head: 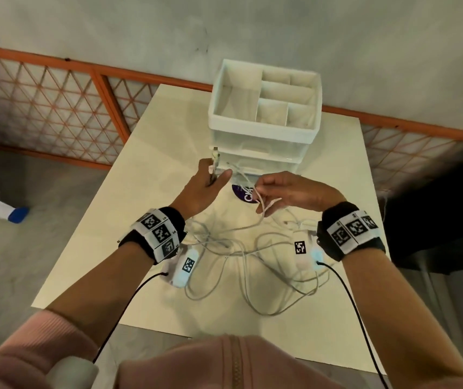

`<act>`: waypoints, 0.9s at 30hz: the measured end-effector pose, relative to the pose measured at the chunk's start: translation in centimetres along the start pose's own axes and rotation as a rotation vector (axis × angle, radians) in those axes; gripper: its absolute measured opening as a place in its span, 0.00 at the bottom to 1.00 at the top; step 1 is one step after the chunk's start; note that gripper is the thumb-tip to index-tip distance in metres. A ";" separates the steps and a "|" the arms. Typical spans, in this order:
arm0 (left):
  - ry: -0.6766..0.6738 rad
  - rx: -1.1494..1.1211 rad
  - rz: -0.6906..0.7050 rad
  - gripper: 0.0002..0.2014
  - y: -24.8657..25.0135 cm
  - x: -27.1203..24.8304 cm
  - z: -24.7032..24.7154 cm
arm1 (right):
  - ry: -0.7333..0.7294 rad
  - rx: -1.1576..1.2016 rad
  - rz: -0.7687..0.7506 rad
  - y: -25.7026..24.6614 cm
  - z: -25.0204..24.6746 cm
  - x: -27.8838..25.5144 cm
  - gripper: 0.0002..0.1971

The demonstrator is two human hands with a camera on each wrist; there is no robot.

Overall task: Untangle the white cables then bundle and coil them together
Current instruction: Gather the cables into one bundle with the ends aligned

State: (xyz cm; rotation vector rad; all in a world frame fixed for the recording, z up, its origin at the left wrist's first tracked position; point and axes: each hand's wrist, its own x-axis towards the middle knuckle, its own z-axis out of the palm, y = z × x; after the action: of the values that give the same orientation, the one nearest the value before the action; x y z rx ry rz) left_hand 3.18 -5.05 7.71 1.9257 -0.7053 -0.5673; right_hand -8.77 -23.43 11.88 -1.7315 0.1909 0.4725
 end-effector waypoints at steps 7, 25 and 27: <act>-0.161 -0.330 -0.016 0.18 2.7 -1.4 1.6 | 0.136 -0.083 -0.108 -1.5 1.6 -0.2 0.08; 0.234 -0.606 0.256 0.19 6.4 -1.7 -4.8 | 0.049 -0.530 0.154 5.6 1.6 -0.2 0.14; 0.237 -0.394 0.294 0.17 6.1 -2.0 -5.0 | 0.225 -0.476 0.015 4.7 0.7 -0.6 0.14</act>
State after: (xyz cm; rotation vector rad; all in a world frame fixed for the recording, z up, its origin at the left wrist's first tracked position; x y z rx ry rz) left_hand 3.54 -2.70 15.50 1.4597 -0.6527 -0.2633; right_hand -11.29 -23.85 7.80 -2.2534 0.2679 0.3491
